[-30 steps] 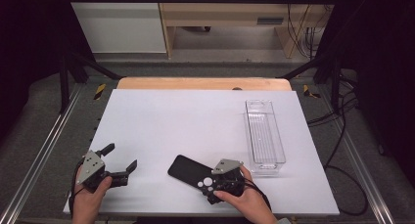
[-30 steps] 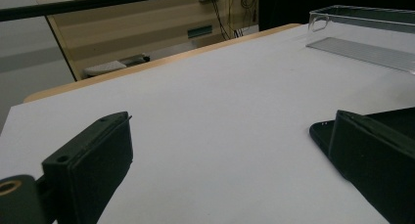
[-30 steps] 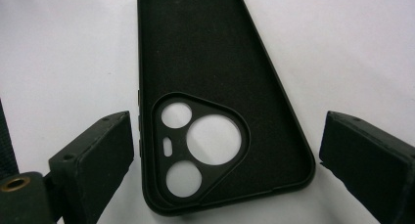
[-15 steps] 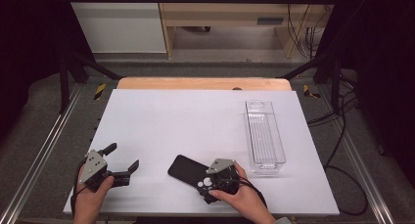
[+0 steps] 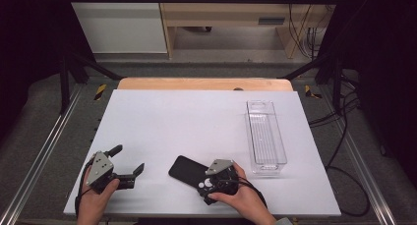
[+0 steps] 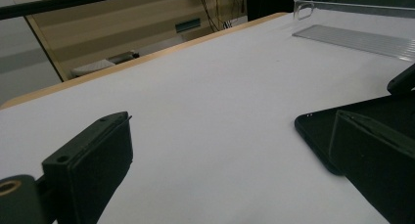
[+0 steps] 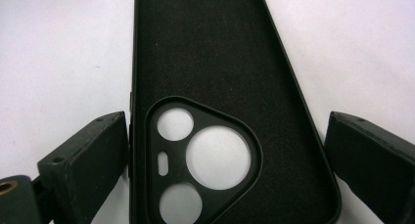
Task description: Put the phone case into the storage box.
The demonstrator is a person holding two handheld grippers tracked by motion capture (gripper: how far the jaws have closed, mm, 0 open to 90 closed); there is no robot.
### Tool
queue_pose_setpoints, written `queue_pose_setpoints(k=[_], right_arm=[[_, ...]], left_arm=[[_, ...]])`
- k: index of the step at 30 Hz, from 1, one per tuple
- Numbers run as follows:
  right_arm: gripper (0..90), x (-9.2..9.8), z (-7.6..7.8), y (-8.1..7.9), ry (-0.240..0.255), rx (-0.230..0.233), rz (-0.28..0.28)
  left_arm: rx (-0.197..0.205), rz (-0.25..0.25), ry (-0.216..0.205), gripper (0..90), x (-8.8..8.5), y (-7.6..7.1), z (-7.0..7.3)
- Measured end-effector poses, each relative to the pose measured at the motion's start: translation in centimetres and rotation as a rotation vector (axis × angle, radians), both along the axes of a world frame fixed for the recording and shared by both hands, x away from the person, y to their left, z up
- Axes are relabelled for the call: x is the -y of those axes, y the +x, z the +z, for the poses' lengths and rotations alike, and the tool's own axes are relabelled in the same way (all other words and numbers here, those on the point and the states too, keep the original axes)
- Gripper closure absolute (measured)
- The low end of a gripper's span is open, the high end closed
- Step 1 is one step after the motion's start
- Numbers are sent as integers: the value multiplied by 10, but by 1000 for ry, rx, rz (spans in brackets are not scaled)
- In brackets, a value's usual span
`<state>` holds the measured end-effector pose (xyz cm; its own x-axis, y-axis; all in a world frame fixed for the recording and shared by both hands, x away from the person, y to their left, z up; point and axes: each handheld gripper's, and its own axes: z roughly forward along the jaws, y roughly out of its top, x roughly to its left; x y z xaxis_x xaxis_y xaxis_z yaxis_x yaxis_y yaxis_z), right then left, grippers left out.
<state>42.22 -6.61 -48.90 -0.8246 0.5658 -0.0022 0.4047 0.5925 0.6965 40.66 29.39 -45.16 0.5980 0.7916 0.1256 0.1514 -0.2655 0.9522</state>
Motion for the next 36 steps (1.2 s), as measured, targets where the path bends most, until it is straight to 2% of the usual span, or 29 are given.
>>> queue_pose_setpoints(k=[10, 18, 24, 32, 36], right_arm=[[125, 0, 3, -1, -11, 3, 25], [157, -1, 7, -2, -29, -7, 18], [168, 0, 12, -2, -8, -55, 0], [171, -4, 20, -5, -17, -27, -2], [172, 0, 26, -5, -14, -7, -29]], left_arm=[[2, -7, 6, 27, 3, 0, 1], [-1, -7, 9, 27, 5, 0, 1], [3, -11, 10, 27, 5, 0, 1], [12, -18, 11, 28, 4, -3, 2], [33, -45, 68, 29, 13, -5, 3]])
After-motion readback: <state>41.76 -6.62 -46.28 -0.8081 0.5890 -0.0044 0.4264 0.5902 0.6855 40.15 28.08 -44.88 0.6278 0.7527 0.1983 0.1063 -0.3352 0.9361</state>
